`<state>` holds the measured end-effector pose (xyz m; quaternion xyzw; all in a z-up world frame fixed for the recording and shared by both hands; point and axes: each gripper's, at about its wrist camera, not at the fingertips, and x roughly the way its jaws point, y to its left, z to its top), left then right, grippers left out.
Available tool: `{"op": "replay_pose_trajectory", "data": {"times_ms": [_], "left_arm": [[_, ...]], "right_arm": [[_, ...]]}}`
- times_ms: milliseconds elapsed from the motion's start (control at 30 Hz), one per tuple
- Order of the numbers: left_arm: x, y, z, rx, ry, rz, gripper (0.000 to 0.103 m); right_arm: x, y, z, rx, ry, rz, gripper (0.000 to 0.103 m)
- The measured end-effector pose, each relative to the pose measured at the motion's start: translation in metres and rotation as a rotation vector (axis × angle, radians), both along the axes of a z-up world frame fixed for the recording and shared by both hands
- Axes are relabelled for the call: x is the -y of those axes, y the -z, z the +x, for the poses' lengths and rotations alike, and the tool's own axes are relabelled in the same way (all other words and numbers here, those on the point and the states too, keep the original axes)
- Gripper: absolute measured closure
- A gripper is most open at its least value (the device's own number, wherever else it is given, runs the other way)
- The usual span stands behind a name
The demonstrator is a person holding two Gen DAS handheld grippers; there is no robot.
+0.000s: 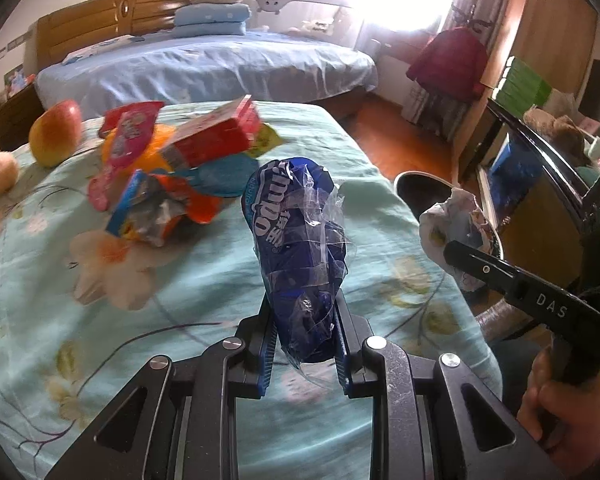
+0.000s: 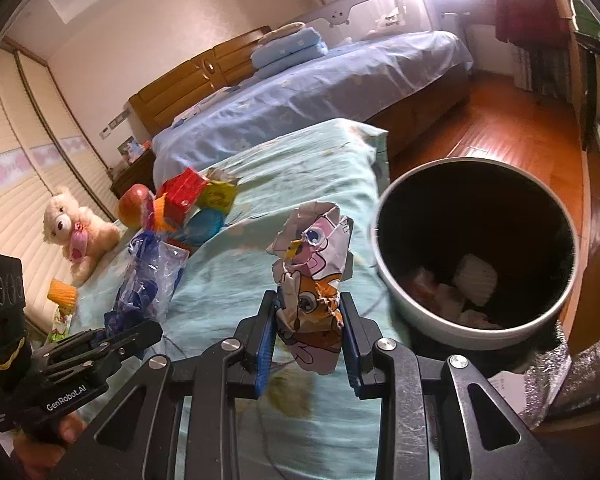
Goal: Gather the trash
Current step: 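Carry the blue snack bag with the left tool while the right tool carries the wrapper over the bin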
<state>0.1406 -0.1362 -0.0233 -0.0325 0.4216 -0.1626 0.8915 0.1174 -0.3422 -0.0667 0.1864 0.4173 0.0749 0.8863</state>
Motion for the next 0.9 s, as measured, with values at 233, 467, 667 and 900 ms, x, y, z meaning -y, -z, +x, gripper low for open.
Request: {"op": "replay_pose_trajectory", "data": {"times_ms": [233,467,667,900], "left_arm": [[0.027,0.0,0.01,0.006,0.041,0.007,0.08],[0.05,0.002,0.021,0.01,0.076,0.017,0.08],[0.066,0.004,0.03,0.007,0.103,0.026,0.08],[0.084,0.005,0.037,0.006,0.129,0.034,0.079]], "right_arm": [[0.023,0.0,-0.005,-0.001,0.049,-0.008,0.073],[0.044,0.0,-0.009,0.002,0.093,-0.012,0.073],[0.059,-0.001,-0.009,0.003,0.121,-0.014,0.073],[0.076,0.001,-0.003,-0.005,0.146,-0.02,0.073]]}}
